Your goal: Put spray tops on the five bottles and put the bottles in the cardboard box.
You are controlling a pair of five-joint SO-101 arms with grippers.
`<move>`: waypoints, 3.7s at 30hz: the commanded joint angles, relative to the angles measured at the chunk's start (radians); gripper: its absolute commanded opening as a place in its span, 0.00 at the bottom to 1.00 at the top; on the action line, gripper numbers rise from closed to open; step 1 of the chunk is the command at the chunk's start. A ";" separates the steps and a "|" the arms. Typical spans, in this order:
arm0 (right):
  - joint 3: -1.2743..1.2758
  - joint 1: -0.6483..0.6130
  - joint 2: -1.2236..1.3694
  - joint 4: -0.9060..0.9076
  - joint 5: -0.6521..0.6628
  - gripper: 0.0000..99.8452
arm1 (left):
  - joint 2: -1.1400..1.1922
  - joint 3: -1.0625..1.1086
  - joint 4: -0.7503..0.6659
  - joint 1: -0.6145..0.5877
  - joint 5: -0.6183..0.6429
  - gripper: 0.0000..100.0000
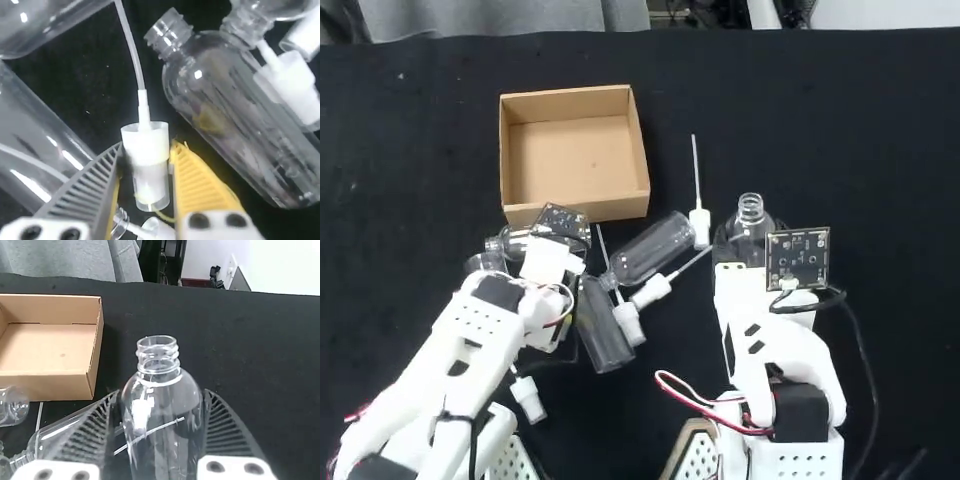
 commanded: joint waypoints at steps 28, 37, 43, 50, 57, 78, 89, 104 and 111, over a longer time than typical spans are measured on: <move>-0.008 0.028 -0.012 -0.035 0.006 0.12 | -0.404 -0.033 0.193 -0.065 -0.097 0.06; -0.008 0.028 -0.012 -0.035 0.006 0.12 | -0.460 -0.033 0.195 -0.065 -0.002 0.06; -0.008 0.028 -0.012 -0.035 0.006 0.12 | -0.523 -0.084 0.287 -0.065 0.003 0.06; -0.008 0.028 -0.012 -0.035 0.006 0.12 | -0.595 -0.091 0.301 -0.065 0.005 0.06; -0.008 0.028 -0.012 -0.035 0.006 0.12 | -0.618 -0.119 0.301 -0.065 0.081 0.06; -0.008 0.028 -0.012 -0.035 0.006 0.12 | -0.608 -0.120 0.204 -0.440 0.262 0.06; -0.008 0.028 -0.012 -0.035 0.006 0.12 | -0.606 -0.120 0.153 -0.527 0.301 0.03; -0.008 0.028 -0.012 -0.035 0.006 0.12 | -0.201 -0.335 0.198 -0.607 0.315 0.03; -0.008 0.028 -0.012 -0.035 0.006 0.12 | -0.061 -0.387 0.190 -0.682 0.462 0.03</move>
